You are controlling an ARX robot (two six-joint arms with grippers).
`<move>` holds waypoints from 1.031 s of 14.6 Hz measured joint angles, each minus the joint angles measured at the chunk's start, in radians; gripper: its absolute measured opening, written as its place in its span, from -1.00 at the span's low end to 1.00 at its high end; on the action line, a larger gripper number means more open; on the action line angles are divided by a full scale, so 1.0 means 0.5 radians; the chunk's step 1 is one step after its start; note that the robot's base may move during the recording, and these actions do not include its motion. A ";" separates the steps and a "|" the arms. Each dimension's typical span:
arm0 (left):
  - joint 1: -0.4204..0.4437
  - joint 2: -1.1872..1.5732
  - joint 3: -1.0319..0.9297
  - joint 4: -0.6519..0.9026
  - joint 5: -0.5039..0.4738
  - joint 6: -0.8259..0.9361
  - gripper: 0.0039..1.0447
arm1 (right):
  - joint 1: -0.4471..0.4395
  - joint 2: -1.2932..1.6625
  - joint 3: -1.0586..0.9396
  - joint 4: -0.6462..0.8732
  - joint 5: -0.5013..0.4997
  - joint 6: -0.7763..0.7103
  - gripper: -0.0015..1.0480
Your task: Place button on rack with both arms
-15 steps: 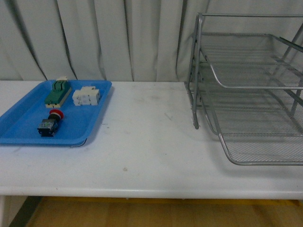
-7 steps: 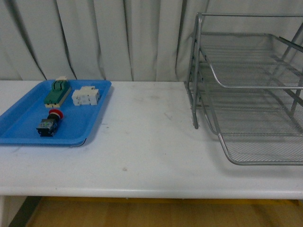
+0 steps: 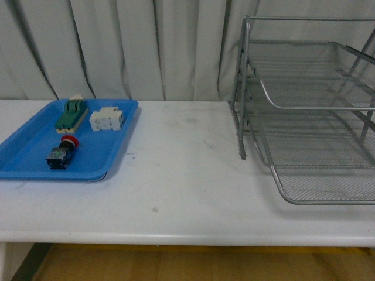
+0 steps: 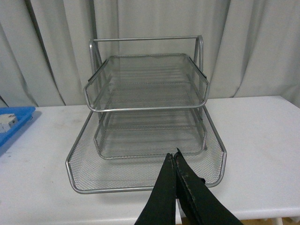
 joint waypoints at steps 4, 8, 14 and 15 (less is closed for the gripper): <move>0.000 0.000 0.000 0.000 0.000 0.000 0.88 | 0.001 -0.167 0.000 -0.166 0.000 0.000 -0.97; 0.000 0.000 0.000 0.001 0.001 0.000 0.88 | 0.001 -0.537 0.005 -0.544 -0.004 -0.001 -0.97; 0.000 0.000 0.000 0.001 0.000 0.000 0.88 | 0.001 -0.537 0.001 -0.558 -0.005 -0.005 -0.40; 0.000 0.000 0.000 0.001 0.000 0.000 0.88 | 0.001 -0.537 0.001 -0.558 -0.005 -0.005 -0.33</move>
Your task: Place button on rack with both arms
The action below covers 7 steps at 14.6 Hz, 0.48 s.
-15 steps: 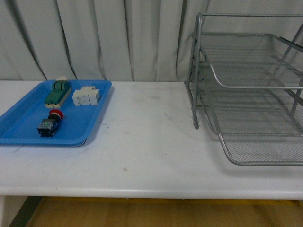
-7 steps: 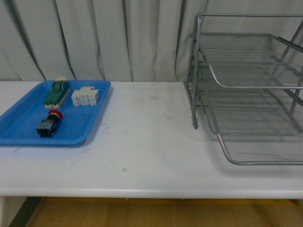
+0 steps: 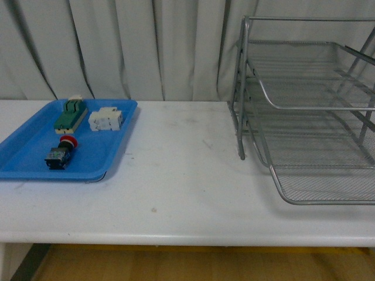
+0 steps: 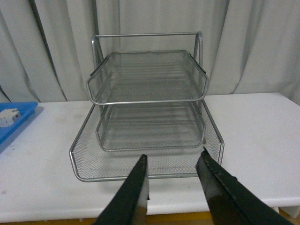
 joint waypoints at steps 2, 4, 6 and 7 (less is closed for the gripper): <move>-0.037 0.024 0.024 -0.096 -0.115 0.031 0.88 | 0.000 0.000 0.000 0.000 0.000 0.000 -0.23; -0.194 0.203 0.110 -0.241 -0.423 0.111 0.88 | 0.000 0.000 0.000 0.000 0.002 -0.001 -0.02; -0.195 0.961 0.352 0.134 -0.607 0.264 0.88 | 0.007 0.000 0.000 0.000 -0.001 -0.002 0.57; -0.141 1.299 0.455 0.334 -0.492 0.283 0.88 | 0.007 -0.001 0.000 0.001 -0.001 -0.002 0.78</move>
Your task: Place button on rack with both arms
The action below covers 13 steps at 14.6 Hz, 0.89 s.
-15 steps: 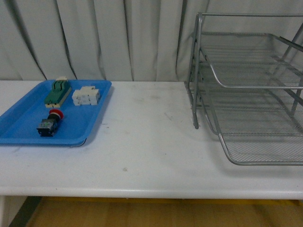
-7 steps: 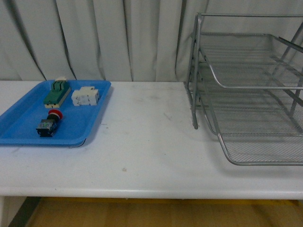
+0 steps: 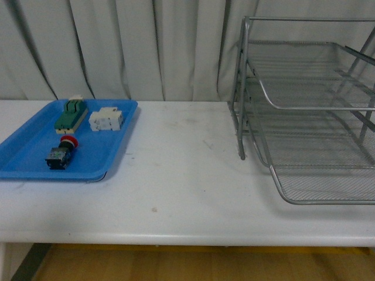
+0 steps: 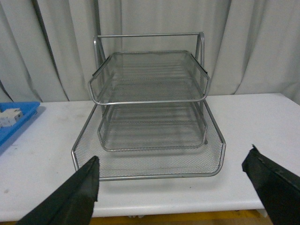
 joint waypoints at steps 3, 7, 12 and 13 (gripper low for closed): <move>0.066 0.979 0.414 0.237 0.229 0.027 0.88 | 0.000 0.000 0.000 0.000 0.000 0.000 0.87; 0.257 2.782 2.013 -0.420 0.507 -0.112 0.88 | 0.000 0.000 0.000 0.000 0.000 0.000 0.87; 0.324 3.244 2.538 -0.640 0.560 -0.217 0.88 | 0.000 0.000 0.000 0.000 0.001 0.000 0.87; 0.328 3.326 2.596 -0.638 0.559 -0.224 0.88 | 0.000 0.000 0.000 0.000 0.000 0.000 0.87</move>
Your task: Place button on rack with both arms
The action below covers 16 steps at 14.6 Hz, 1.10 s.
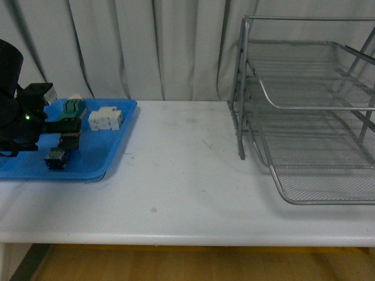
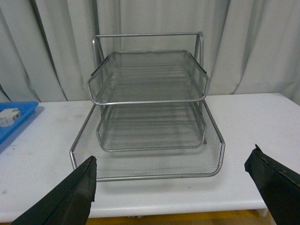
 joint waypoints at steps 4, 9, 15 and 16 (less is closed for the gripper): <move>-0.005 0.187 0.143 0.051 -0.014 -0.061 0.75 | 0.000 0.000 0.000 0.000 0.000 0.000 0.87; -0.020 0.175 0.137 0.027 0.008 -0.102 -0.27 | 0.000 0.000 0.000 0.000 0.000 0.000 0.87; -0.038 -0.612 -0.542 0.318 0.062 -0.042 -0.31 | 0.000 0.000 0.000 0.000 0.000 0.000 0.87; -0.050 -0.888 -0.737 0.386 0.014 0.007 -0.31 | 0.000 0.000 0.000 0.001 0.001 0.000 0.87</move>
